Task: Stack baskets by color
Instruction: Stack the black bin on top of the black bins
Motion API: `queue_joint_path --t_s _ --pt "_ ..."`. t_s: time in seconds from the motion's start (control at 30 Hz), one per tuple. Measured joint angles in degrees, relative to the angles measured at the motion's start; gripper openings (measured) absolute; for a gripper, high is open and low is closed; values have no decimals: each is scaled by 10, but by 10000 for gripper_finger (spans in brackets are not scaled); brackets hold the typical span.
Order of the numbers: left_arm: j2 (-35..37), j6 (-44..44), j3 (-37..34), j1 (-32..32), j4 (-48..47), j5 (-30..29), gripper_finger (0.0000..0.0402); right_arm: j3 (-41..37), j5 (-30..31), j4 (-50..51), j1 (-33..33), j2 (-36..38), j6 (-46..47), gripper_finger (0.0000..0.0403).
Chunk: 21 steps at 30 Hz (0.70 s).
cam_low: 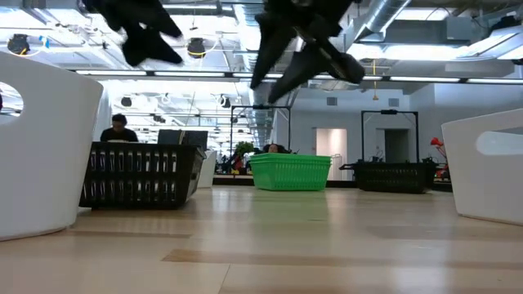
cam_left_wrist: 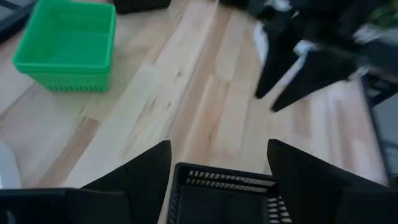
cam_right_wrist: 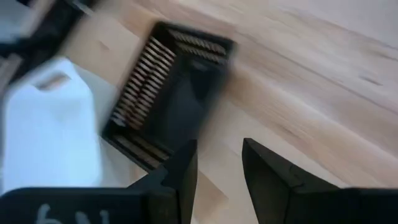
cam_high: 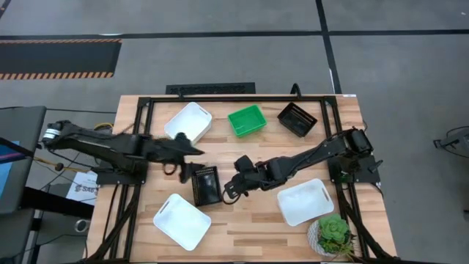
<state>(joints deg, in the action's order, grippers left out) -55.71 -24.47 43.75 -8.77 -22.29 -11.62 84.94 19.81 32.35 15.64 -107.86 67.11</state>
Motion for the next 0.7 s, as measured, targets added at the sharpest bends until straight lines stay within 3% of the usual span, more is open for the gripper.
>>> queue_joint_path --t_s 0.23,0.7 --pt "92 -51 0 -58 -66 -54 254 1 -2 -32 -13 -35 -1 147" --pt "114 -96 0 -110 -140 -124 254 1 -5 -128 -19 -83 4 147"
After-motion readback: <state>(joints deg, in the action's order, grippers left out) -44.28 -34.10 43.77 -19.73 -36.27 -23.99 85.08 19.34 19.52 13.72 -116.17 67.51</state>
